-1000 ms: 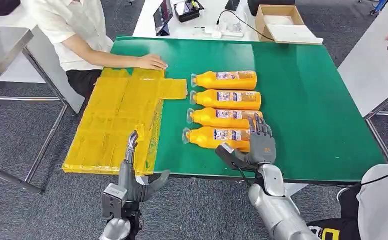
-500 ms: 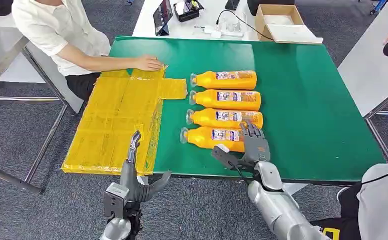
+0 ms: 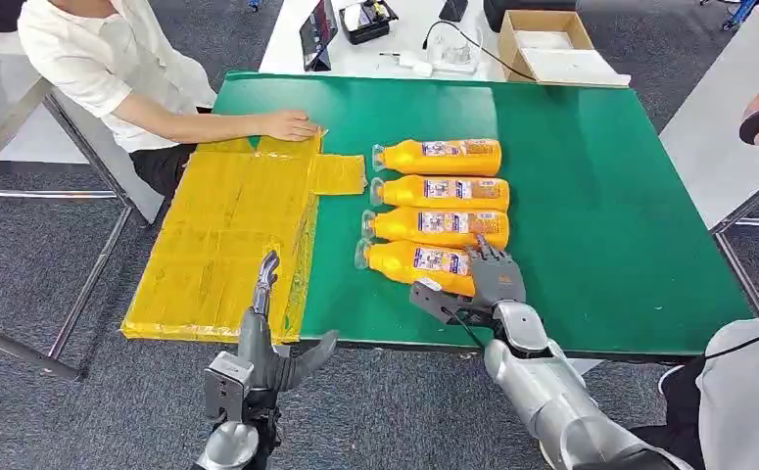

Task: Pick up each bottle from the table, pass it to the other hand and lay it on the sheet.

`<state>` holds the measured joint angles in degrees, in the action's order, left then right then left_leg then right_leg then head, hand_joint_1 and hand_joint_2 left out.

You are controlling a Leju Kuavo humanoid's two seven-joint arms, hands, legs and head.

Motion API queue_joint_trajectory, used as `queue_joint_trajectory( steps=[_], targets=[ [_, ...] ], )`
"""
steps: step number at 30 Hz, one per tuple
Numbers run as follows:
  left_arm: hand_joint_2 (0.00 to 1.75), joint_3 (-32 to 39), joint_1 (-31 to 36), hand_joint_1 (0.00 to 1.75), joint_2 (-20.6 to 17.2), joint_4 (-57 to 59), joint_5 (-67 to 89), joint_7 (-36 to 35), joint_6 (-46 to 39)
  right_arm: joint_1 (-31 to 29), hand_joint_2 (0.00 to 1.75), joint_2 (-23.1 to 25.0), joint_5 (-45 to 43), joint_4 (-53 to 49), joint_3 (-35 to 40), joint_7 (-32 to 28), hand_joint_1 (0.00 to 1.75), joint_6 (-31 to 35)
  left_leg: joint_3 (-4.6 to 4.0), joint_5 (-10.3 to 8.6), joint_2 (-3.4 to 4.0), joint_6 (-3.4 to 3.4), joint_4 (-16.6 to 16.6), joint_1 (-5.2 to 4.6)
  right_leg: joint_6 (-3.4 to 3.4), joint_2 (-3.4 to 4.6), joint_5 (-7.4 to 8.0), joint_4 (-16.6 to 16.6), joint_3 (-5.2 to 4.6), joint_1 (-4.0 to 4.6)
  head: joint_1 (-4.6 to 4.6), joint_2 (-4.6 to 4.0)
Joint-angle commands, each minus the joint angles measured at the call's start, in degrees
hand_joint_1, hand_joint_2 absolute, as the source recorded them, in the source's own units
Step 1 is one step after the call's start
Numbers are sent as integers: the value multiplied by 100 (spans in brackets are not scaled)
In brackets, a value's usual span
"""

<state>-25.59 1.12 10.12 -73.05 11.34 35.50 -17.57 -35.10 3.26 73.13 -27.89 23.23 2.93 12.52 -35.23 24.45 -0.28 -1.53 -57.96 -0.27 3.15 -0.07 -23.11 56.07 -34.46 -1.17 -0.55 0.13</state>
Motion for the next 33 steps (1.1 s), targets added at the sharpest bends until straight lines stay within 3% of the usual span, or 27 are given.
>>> queue_joint_trajectory(
  steps=[1, 14, 18, 24, 28, 33],
  targets=[
    [175, 79, 181, 0, -31, 286, -8, -34, 52, -98, 175, -17, -64, 643, 202, -49, 175, -210, 25, 4, -7, 7, 7, 5, -10, -8, -6, -8, 29, 5, 0, 0],
    [175, 60, 179, 0, -34, 262, -87, -42, 81, 342, 175, 140, -399, 776, 205, -519, 175, -241, 70, 9, -3, 16, 13, 14, -21, -11, -9, -19, 71, 16, 0, 0],
    [175, 121, 138, 0, -1, 238, -378, 0, 77, 714, 175, 236, -1996, 473, -722, -2144, 175, -331, 95, 7, -11, 22, 23, 20, -28, -19, -8, -31, 92, 22, 2, 0],
    [175, 116, 137, 0, -2, 225, -379, -1, 80, 703, 175, 248, -2003, 463, -711, -2151, 175, -343, 101, 18, 5, 28, 12, 20, -19, 0, -5, -18, 87, 23, 0, 0],
    [175, 277, 10, 0, 120, 90, -1440, -583, 741, 1056, 175, 320, -3052, -256, -1048, -2987, 175, -135, 107, 17, 3, 30, 13, 26, -23, -4, -6, -22, 94, 28, 0, 0],
    [175, 195, -21, 0, 41, 150, -2317, -1016, 1292, 1393, 175, 229, -3808, -1177, -692, -3177, 175, 92, 102, 21, 12, 26, 6, 23, -16, 8, -6, -12, 90, 24, 2, 0]
  ],
)
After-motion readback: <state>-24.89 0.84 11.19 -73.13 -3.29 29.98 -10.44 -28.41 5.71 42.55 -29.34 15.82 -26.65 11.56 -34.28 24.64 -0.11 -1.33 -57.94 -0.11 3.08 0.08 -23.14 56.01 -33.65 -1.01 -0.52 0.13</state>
